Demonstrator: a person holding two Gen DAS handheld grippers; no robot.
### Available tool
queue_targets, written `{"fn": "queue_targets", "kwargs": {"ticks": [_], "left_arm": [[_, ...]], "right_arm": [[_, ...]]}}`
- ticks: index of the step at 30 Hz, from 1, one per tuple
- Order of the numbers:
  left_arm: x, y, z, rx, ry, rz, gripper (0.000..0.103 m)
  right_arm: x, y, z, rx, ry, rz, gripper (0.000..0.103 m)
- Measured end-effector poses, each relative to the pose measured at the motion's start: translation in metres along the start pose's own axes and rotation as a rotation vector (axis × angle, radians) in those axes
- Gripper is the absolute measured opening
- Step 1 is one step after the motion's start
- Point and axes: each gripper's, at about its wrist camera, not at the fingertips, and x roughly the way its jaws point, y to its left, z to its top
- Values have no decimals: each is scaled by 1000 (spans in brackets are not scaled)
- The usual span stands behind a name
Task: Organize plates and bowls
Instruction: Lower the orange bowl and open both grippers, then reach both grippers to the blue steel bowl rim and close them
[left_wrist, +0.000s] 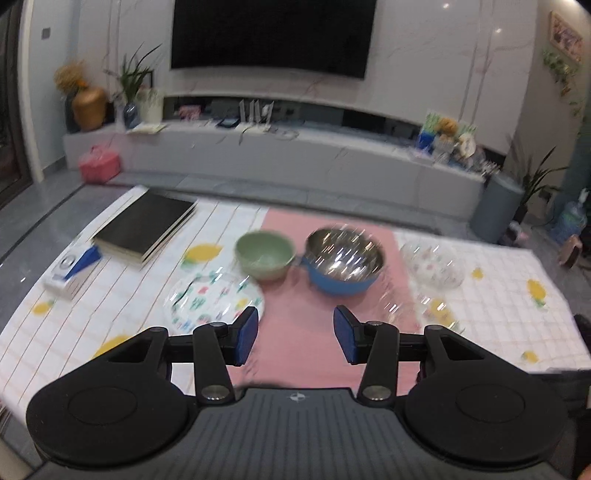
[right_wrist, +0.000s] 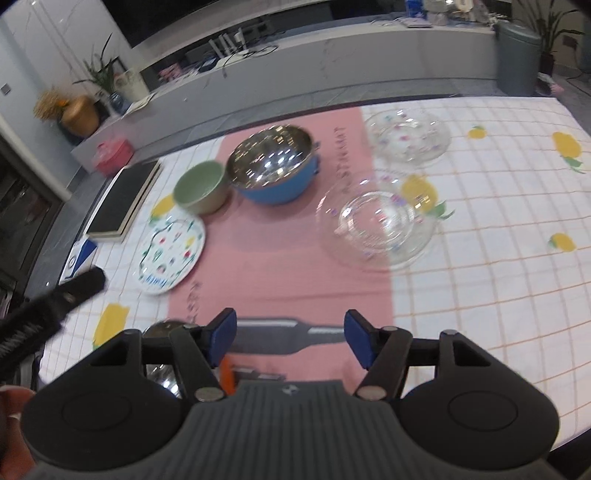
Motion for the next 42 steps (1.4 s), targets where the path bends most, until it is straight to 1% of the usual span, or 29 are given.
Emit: {"fn": "queue_targets", "kwargs": {"ticks": [3, 5, 9, 13, 16, 18, 22, 24, 27, 29, 33, 36, 40, 41, 42], "left_arm": [[7, -9, 14, -4, 4, -40, 54], [12, -12, 22, -1, -4, -74, 54], [25, -16, 35, 3, -27, -114, 54], [44, -12, 49, -32, 3, -139, 54], [62, -8, 58, -15, 23, -108, 54], [77, -6, 63, -20, 49, -92, 54], [111, -2, 71, -55, 128, -98, 54], [126, -5, 73, -32, 149, -99, 54], [150, -8, 71, -20, 214, -102, 54], [163, -9, 71, -15, 230, -107, 54], [190, -8, 70, -12, 247, -73, 54], [210, -3, 66, -39, 280, -60, 54], [231, 6, 59, -100, 317, -33, 54], [234, 7, 58, -109, 324, -25, 54], [237, 7, 56, -113, 333, -19, 54]], "right_arm": [[1, -9, 8, 17, -13, -8, 64], [2, -14, 14, 19, -23, -13, 64], [6, -20, 27, 19, -49, -18, 64], [18, -28, 46, 26, -65, -35, 64], [31, -33, 63, 39, -72, -37, 64], [41, -34, 74, 50, -63, -29, 64], [65, -32, 97, 64, -34, -5, 64], [76, -28, 106, 56, -30, -2, 64], [95, -22, 120, 42, -29, -19, 64], [107, -20, 129, 42, -26, -34, 64], [133, -18, 145, 34, -7, -59, 61], [150, -17, 153, 25, 9, -67, 61], [171, -17, 157, 36, 45, -78, 60], [175, -16, 158, 44, 52, -75, 58], [179, -16, 159, 53, 59, -74, 54]]}}
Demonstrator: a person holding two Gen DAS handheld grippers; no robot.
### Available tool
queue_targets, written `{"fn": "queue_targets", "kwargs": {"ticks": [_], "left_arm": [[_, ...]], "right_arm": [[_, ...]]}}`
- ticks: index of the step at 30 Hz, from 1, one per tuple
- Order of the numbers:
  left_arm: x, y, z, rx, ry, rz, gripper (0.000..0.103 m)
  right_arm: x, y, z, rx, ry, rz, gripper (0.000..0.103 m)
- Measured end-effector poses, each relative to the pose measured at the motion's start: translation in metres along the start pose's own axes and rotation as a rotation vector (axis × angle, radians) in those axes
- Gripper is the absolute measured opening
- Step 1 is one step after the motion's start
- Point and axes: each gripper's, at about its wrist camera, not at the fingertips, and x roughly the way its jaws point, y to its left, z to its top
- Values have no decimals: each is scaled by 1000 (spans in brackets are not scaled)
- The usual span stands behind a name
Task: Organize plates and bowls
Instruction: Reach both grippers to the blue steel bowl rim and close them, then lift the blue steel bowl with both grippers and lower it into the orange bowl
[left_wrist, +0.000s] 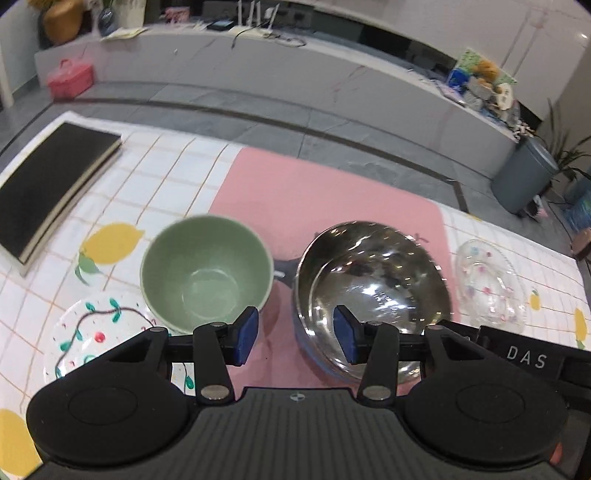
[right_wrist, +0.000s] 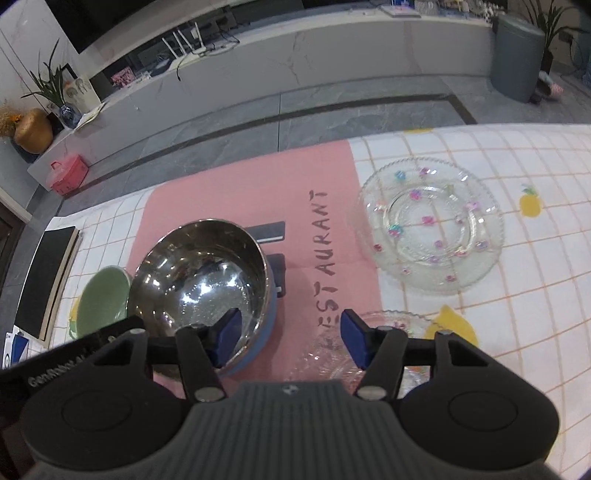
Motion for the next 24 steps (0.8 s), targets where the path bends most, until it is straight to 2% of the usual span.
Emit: {"fn": "queue_targets", "kwargs": {"ticks": [4, 8, 12, 17, 20, 24], "left_arm": [[9, -2, 1, -11, 24, -14, 50], [14, -4, 3, -29, 26, -7, 45], [18, -9, 4, -20, 39, -8, 36], [21, -8, 6, -37, 51, 1, 20], [22, -8, 7, -33, 63, 13, 12], [17, -7, 6, -36, 55, 10, 12]], "right_arm": [[12, 6, 3, 8, 19, -6, 51], [22, 8, 6, 18, 37, -9, 41], [29, 5, 6, 43, 60, 21, 25], [31, 5, 5, 43, 64, 52, 14], [30, 9, 3, 28, 65, 35, 14], [26, 11, 0, 19, 76, 23, 14]]}}
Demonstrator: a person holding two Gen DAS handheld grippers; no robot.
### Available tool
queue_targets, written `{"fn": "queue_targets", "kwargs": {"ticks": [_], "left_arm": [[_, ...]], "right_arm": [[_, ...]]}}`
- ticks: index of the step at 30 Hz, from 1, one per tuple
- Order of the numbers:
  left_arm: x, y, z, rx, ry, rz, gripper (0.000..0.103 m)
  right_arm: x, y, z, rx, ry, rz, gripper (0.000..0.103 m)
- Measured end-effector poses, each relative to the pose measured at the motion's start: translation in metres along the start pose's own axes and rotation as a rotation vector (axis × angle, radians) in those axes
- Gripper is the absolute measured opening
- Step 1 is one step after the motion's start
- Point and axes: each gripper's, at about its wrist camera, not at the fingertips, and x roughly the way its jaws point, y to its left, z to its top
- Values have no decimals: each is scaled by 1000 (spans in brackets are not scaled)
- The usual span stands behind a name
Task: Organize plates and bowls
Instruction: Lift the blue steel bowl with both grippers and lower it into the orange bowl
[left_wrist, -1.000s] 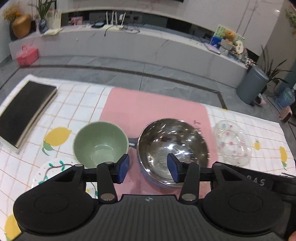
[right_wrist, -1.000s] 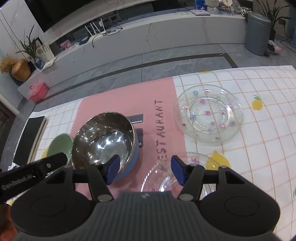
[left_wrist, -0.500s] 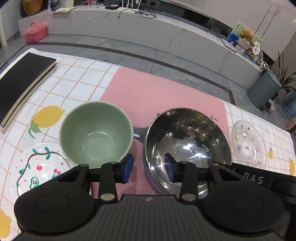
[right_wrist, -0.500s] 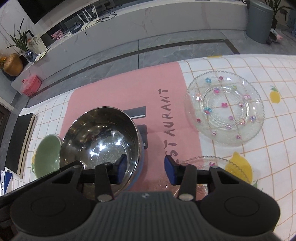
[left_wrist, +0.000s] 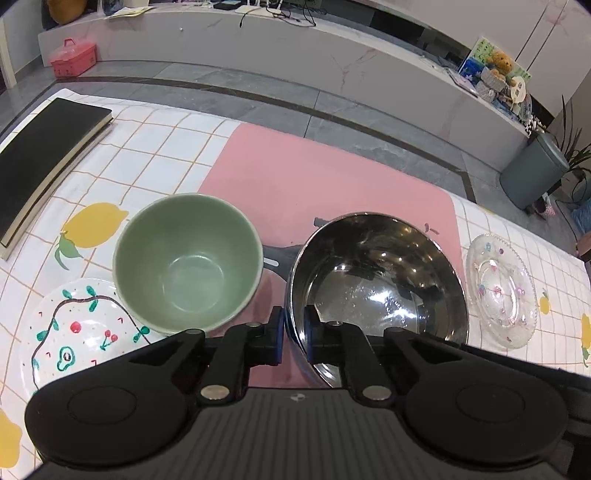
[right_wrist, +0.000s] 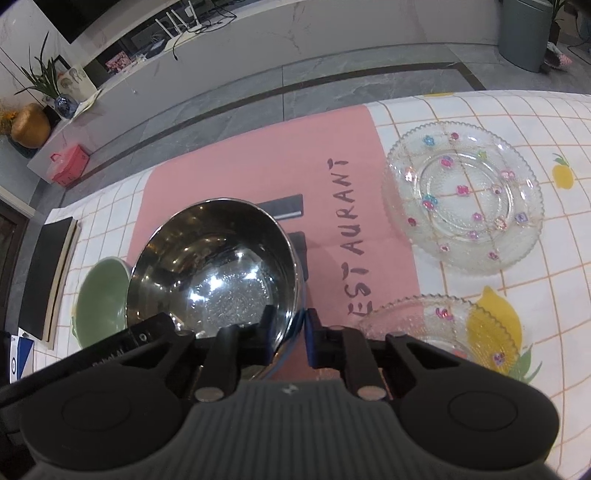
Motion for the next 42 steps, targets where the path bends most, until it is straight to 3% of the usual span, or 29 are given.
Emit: {"fn": "queue_targets", "kwargs": {"ticks": [15, 24, 42], "left_arm": [[-67, -12, -15, 43, -14, 35, 11], [-124, -8, -46, 45, -124, 70, 9], [-215, 29, -120, -83, -208, 45, 10]], "right_arm": [[-64, 5, -28, -1, 9, 32, 12], [-113, 9, -73, 8, 4, 108, 13], [-193, 14, -160, -13, -4, 250, 13]]}}
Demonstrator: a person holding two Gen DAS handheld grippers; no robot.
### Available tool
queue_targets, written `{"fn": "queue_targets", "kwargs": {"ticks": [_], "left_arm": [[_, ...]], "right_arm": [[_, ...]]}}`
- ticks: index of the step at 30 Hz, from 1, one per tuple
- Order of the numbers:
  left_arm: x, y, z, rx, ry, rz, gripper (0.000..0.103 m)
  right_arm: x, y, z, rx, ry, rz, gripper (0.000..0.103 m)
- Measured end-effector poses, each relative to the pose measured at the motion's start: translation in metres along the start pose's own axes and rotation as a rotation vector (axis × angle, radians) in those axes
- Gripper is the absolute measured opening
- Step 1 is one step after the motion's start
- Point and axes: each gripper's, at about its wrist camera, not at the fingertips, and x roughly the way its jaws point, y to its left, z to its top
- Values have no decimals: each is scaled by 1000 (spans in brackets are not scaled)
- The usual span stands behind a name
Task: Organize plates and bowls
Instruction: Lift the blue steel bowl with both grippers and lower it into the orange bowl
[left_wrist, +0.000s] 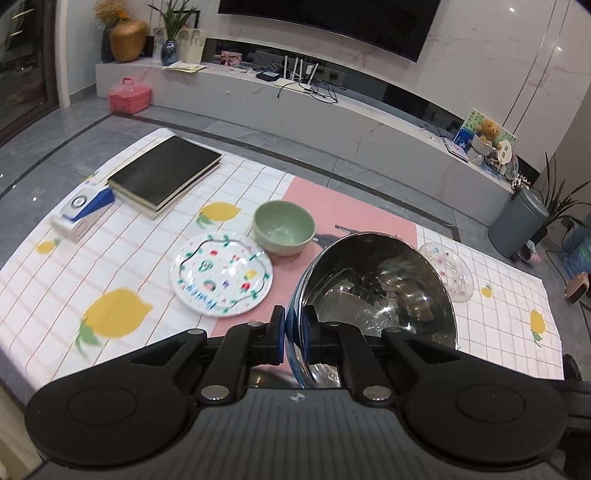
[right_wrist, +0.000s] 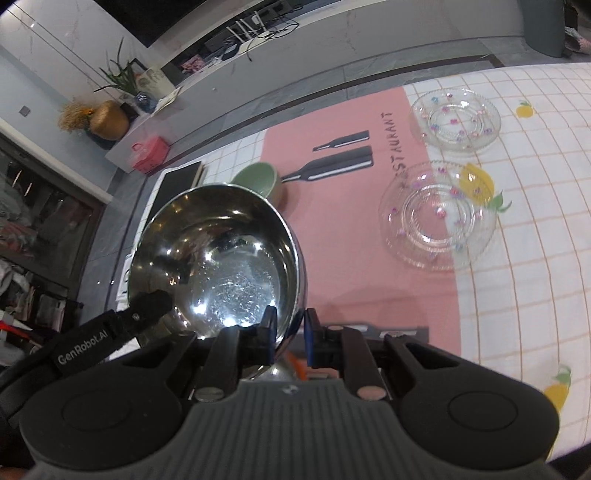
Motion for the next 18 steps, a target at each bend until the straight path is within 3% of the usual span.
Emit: {"fn": "queue_targets", "kwargs": {"ticks": [8, 18], "left_arm": [[-18, 21, -24, -24, 34, -4, 10], [-13, 56, -53, -92, 127, -14, 10]], "right_arm": [[-5, 5, -29, -28, 42, 14, 13], [9, 8, -54, -65, 115, -18, 13]]}}
